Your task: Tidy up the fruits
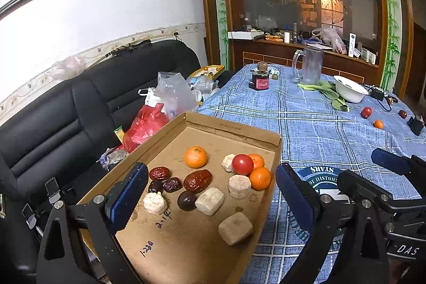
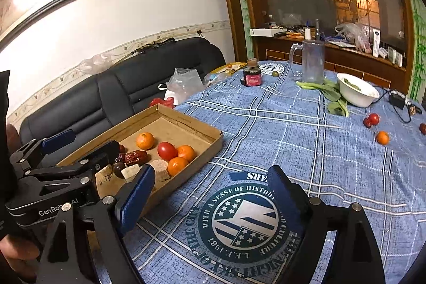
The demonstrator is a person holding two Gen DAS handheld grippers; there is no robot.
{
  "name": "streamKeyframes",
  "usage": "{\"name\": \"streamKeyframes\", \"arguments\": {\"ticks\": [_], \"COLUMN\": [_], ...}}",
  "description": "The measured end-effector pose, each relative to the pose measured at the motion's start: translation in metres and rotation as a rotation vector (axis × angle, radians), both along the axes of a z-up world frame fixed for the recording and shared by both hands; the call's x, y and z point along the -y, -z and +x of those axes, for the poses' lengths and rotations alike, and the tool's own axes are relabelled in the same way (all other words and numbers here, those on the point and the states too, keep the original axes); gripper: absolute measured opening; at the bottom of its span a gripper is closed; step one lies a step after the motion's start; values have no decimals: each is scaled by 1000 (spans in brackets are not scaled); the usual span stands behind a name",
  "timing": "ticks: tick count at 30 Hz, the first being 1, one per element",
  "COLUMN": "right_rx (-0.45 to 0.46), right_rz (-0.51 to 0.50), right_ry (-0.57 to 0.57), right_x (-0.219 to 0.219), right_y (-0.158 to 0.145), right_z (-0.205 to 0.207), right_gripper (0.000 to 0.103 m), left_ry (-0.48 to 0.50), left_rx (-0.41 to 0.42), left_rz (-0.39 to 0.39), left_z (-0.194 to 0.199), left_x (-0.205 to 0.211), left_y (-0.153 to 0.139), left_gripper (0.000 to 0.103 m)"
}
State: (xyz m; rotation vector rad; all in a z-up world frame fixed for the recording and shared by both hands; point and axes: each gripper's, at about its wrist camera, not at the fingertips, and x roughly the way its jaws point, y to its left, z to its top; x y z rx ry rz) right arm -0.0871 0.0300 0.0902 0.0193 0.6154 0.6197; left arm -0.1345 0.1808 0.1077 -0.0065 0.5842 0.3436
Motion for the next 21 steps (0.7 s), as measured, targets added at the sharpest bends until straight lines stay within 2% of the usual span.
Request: {"name": "streamKeyframes", "arguments": {"ticks": [21], "right_rx": [2], "right_rz": [-22], "right_ry": [-33], "right_x": [-10], "right_y": [5], "right_z": [-4], "right_gripper": [90], "left_ry": [-15], "left_rx": [-12], "left_rz": [-17], "left_z": [-2], "left_x": [-6], "left_y": [3], "left_gripper": [96]}}
